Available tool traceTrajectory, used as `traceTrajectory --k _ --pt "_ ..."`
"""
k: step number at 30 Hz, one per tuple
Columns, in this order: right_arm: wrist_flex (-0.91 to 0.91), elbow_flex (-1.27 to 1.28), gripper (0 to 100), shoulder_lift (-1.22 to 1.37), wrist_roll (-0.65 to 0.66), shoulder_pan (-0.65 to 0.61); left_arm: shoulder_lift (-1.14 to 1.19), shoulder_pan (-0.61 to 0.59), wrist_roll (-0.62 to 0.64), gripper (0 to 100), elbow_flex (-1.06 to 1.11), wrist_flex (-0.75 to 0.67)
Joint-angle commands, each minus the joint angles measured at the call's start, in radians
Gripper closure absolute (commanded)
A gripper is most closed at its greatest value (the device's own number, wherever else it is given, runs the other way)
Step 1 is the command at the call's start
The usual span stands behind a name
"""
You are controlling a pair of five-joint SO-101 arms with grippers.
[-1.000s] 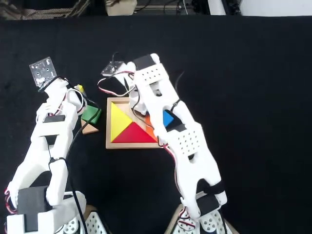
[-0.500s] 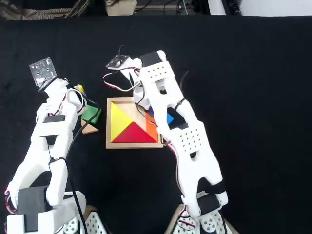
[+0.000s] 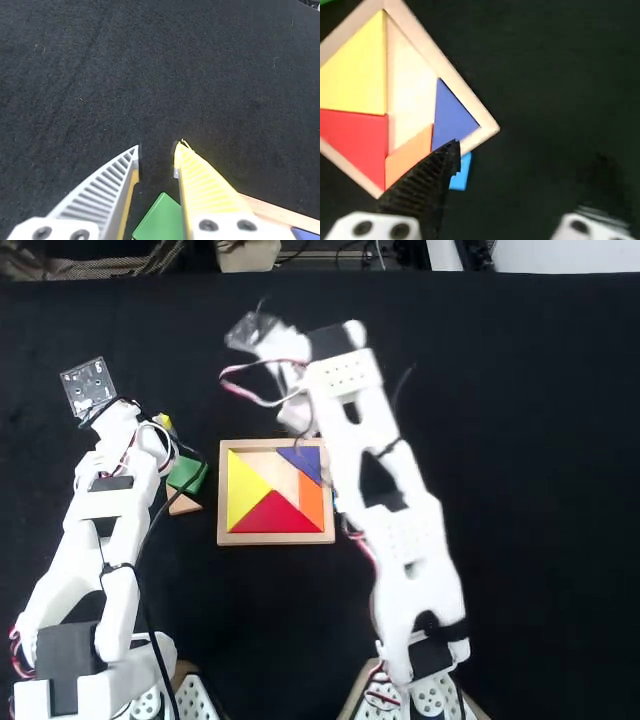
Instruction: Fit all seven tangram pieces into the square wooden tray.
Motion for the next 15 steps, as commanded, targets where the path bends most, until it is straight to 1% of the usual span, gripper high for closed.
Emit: traceTrajectory --k 1,3,6,8,12,15 --pt "0.037 0.11 87.8 -0.214 0.0 0.026 -0.006 0.022 0.0 87 -0.058 -0.018" --pt "0.035 0.182 99.2 -0.286 0.0 0.041 -0.009 0.041 0.0 87 -0.051 -0.014" --pt "0.026 0.282 95.4 -0.378 -0.028 0.081 -0.018 0.07 0.0 87 -0.048 0.029" --pt "0.012 0.326 98.4 -0.43 -0.078 0.124 -0.043 0.077 0.0 87 -0.061 0.077" --pt "-0.037 0.406 98.8 -0.506 -0.221 0.245 -0.153 0.068 0.002 88 -0.099 0.221" --pt "-0.129 0.513 98.8 -0.522 -0.334 0.328 -0.21 0.076 0.002 88 -0.099 0.279"
